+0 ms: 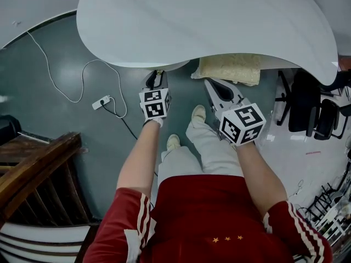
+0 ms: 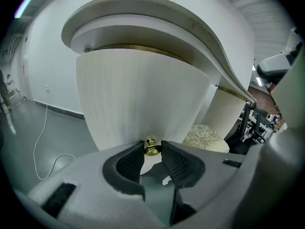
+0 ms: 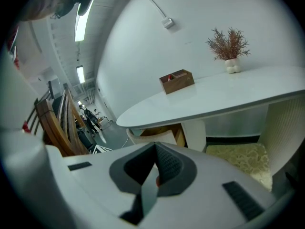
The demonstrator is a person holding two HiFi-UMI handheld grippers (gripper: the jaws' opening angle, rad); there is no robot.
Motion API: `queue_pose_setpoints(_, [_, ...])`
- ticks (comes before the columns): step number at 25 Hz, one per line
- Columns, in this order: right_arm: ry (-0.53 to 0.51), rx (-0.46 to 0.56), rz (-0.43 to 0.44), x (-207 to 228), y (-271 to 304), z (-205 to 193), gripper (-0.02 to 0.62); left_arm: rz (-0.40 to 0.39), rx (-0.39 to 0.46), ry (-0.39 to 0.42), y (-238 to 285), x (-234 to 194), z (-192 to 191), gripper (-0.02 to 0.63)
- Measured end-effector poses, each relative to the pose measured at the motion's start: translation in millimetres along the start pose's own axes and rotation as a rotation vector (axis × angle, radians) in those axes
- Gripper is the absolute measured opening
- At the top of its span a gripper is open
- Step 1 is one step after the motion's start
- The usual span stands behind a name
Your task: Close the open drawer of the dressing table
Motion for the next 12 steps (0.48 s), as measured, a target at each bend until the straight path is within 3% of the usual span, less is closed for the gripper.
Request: queue_pose_setpoints(12, [0.007,0.017,-0.013,18.6,-0.8,1.4,0.006,0.037,0.034,0.001,22.6,-5.2,14.9,0.111])
Point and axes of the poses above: the fingertips, and each gripper's own axes: y forward along the fingers, x to its right, z out of its top, the point moved 1 cm from there along -y, backward along the fingers, and after that the axes turned 15 degrees about x, right-handed, at the moved point
